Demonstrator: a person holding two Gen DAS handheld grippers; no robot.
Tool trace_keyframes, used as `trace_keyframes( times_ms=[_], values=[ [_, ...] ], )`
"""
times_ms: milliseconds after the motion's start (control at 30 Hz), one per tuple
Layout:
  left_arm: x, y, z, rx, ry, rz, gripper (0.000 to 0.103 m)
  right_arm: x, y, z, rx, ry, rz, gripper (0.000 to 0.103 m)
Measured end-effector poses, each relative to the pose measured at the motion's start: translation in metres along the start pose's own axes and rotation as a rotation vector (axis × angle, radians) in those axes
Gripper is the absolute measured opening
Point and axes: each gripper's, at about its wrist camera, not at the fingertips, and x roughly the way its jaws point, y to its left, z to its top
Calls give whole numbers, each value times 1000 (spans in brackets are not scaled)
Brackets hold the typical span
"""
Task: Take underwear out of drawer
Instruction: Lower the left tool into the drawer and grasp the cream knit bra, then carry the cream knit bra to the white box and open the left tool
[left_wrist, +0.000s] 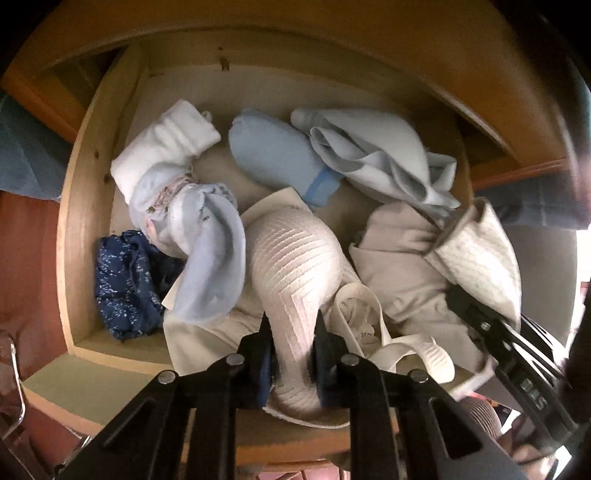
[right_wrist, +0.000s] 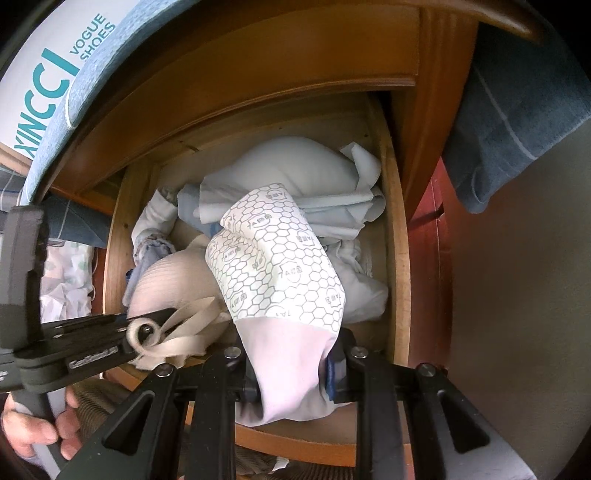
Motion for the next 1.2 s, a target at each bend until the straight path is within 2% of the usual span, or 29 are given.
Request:
trace_keyframes(
  times_ms=[267,567,867,1067,1200],
  values=[
    [-49,8,-11,44,-30,-77,18,0,2,-2,1,-5,-8,22],
    [-96,-8,-23,158,-126,-63,18,-3,6,-1,-23,-9,-25,22],
    [-146,-7,-45,240,-210,-78,17,-3,9,-1,-29,-13,-40,22],
    [-195,-11,-56,283,-291,-122,17,-2,11,-1,-34,-12,-46,22],
    [-241,-15,-61,314,-373,-147,17,-2,11,-1,-34,-11,-47,22]
  ],
)
